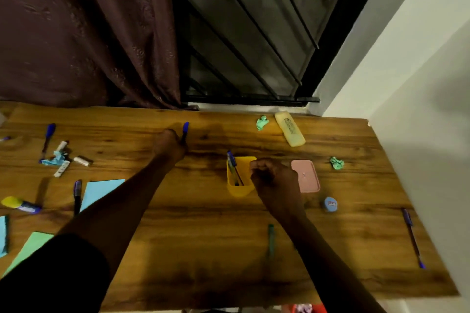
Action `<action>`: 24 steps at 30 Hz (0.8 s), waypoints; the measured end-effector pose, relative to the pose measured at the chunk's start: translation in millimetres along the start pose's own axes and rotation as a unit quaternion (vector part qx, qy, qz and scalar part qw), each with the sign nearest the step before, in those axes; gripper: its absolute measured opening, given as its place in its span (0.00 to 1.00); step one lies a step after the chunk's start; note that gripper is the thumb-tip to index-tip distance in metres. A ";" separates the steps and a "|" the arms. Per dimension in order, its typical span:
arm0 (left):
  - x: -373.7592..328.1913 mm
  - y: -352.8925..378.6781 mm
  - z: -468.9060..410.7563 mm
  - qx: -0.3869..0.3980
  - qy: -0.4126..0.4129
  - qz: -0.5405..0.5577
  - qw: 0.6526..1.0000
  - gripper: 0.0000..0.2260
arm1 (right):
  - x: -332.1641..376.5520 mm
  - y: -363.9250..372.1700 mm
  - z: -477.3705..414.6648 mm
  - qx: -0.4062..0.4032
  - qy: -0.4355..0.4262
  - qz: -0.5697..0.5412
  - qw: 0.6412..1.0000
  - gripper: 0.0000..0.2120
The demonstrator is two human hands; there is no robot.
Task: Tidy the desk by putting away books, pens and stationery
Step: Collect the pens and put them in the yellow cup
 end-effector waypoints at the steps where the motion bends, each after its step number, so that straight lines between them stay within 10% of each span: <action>1: 0.3 2.5 -5.6 0.006 0.002 -0.013 1.000 0.04 | -0.5 -1.8 3.9 -0.012 -0.005 0.000 1.000 0.08; 24: -160.4 13.8 166.7 0.047 0.144 0.266 0.952 0.09 | -42.9 -89.6 38.4 -0.100 0.078 -0.086 0.988 0.08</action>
Point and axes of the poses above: each hand's wrist, its own z-axis away from the middle knuckle, its own y-axis out of the palm, x = y × z, the point moved 3 cm from there along -z, towards the middle knuckle, and after that the axes turned 5 degrees about y, right-handed, at the moved point
